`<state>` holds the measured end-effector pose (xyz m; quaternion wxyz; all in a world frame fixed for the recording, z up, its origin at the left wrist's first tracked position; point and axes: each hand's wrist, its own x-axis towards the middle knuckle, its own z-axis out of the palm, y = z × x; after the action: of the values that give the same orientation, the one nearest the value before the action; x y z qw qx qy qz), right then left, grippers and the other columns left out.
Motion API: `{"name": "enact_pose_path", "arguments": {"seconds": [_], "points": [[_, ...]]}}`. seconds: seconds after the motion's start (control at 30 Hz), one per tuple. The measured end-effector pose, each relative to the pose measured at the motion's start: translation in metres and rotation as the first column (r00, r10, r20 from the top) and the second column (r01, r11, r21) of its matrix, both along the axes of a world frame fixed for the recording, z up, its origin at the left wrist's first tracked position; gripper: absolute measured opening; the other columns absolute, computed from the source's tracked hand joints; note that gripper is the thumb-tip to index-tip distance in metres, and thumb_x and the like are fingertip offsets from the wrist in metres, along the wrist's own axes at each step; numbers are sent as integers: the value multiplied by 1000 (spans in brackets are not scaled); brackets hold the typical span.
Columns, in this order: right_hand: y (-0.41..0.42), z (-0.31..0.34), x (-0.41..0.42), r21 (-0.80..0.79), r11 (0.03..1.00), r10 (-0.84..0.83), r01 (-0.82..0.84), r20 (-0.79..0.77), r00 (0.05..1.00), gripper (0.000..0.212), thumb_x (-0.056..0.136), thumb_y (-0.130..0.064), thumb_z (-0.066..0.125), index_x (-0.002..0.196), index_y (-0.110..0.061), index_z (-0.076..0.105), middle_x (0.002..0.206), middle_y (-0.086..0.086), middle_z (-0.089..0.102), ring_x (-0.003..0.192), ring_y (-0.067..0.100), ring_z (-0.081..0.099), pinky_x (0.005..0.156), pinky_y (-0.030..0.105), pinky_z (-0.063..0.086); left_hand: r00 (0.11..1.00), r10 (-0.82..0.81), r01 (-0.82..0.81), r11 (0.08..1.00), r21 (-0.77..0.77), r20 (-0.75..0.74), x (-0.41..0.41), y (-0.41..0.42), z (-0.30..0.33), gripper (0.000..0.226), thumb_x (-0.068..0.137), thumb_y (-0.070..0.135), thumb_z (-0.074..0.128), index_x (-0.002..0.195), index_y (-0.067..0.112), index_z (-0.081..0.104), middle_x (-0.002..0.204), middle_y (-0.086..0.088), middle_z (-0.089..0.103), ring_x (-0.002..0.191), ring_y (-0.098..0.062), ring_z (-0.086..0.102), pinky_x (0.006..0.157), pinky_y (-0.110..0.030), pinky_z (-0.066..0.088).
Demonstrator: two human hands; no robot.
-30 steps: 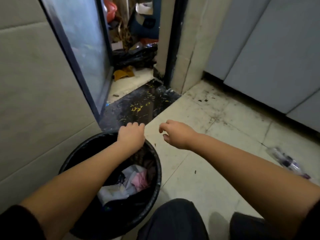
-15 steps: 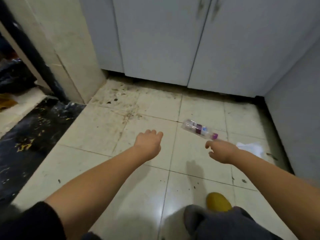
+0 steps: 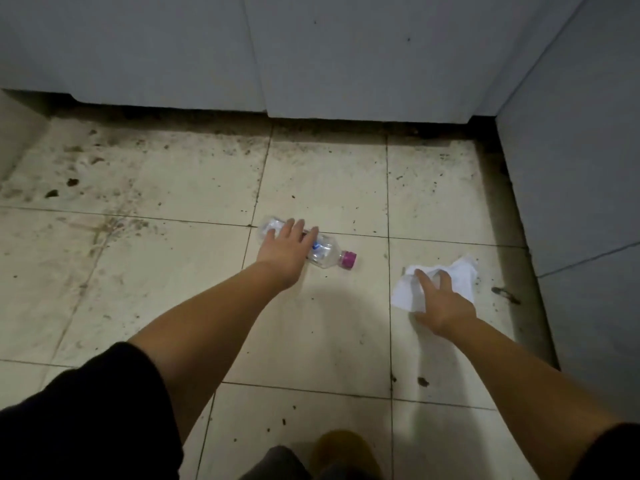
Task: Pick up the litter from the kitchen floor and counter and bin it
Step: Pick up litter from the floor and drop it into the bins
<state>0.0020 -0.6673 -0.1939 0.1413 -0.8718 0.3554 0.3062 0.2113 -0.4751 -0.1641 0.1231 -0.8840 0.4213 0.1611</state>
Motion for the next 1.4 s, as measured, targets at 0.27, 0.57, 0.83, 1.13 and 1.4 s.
{"name": "enact_pose_path", "arguments": {"seconds": [0.27,0.57,0.83,1.13,1.4], "points": [[-35,-41,14,-40,955,294,-292,49,955,24,94,-18,45,113,-8,56,111,13,53,96,30,54,79,37,48,1000,11,-11,984,179,3,20,-16,-28,63,87,19,58,143,16,29,145,-12,39,138,-30,33,118,-50,21],[12,-8,77,29,985,151,-169,314,937,7,88,-2,48,88,-9,49,109,21,54,104,31,52,78,30,38,972,195,-195,981,17,-135,-7,69,-7,47,84,32,61,124,15,43,125,-8,53,114,-26,52,87,-37,46],[181,86,190,-11,859,426,-511,569,703,13,86,-3,46,82,-15,45,99,17,49,90,33,52,82,38,46,795,599,-599,751,-279,-92,0,249,83,47,82,41,62,116,15,45,118,-6,55,107,-27,54,79,-38,47],[463,185,226,-131,564,601,-816,743,296,9,88,-9,47,91,-6,56,109,20,54,97,36,53,87,42,48,443,858,-827,279,-489,-259,-69,490,185,43,75,38,71,107,17,50,104,-3,62,87,-20,60,76,-33,51],[701,233,143,-214,195,567,-957,821,-68,13,88,-12,53,97,-4,53,110,19,48,86,39,55,78,45,51,155,872,-606,-286,-742,-463,-188,675,247,37,79,24,73,104,16,47,95,-2,60,87,-19,58,78,-30,45]]}}
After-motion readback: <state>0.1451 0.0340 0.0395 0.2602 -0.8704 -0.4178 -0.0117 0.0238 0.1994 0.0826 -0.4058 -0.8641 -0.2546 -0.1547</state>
